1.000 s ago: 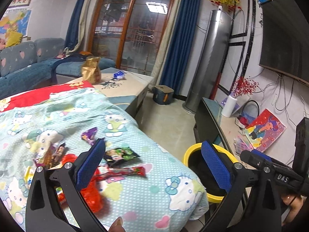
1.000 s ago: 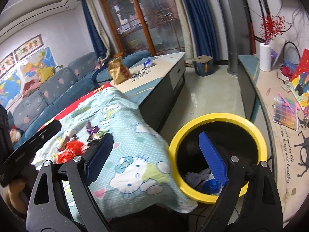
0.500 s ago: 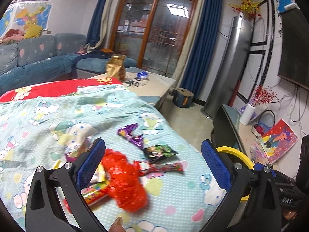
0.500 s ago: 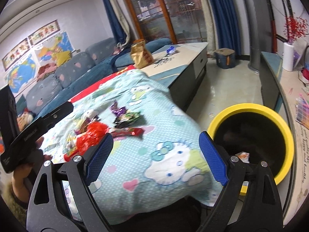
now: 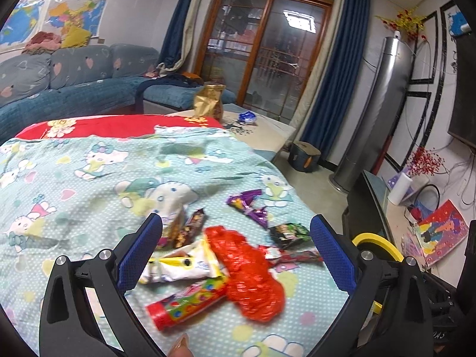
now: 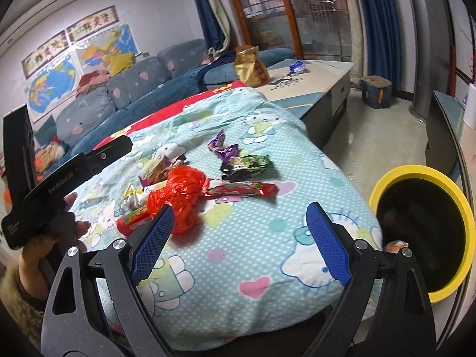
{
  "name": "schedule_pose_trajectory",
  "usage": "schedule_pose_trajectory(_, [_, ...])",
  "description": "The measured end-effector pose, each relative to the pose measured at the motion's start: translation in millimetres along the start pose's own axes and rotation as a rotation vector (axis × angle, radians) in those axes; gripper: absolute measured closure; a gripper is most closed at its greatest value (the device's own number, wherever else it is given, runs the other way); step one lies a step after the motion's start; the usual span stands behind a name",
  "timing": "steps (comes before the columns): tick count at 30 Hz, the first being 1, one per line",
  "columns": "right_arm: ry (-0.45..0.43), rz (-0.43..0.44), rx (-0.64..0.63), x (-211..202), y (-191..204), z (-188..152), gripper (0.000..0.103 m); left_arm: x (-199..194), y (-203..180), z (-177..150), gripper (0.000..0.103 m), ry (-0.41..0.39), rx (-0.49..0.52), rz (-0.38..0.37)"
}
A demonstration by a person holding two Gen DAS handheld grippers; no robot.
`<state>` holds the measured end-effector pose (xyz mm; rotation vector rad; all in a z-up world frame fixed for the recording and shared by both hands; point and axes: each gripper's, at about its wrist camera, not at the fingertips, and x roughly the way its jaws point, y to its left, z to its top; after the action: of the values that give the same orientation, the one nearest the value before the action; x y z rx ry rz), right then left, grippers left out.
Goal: Collect trash
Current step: 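Move both tools back toward the remaining trash on the bed, then grasp the white-and-yellow chip bag with the left tool while the right tool grasps the red netting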
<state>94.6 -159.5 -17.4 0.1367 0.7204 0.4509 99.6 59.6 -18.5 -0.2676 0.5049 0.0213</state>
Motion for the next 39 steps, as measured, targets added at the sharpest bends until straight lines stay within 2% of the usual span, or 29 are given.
schedule_pose_trajectory(16, [0.039,0.041,-0.088,26,39,2,0.021,-15,70,2,0.006,-0.026,-0.098,0.121])
schedule_pose_trajectory(22, [0.078,0.056,-0.118,43,50,2,0.021,-10,99,-3,0.007,0.012,-0.154,0.171])
schedule_pose_trajectory(28, [0.12,0.081,-0.12,60,60,-2,0.021,4,116,-18,0.007,0.084,-0.207,0.157])
schedule_pose_trajectory(32, [0.14,0.091,-0.13,71,66,-3,0.021,17,123,-28,0.01,0.138,-0.252,0.097])
schedule_pose_trajectory(34, [0.151,0.095,-0.134,75,69,-4,0.021,22,123,-33,0.02,0.158,-0.264,0.071])
schedule_pose_trajectory(39, [0.172,0.106,-0.134,86,73,-7,0.022,36,123,-38,0.027,0.197,-0.29,0.025])
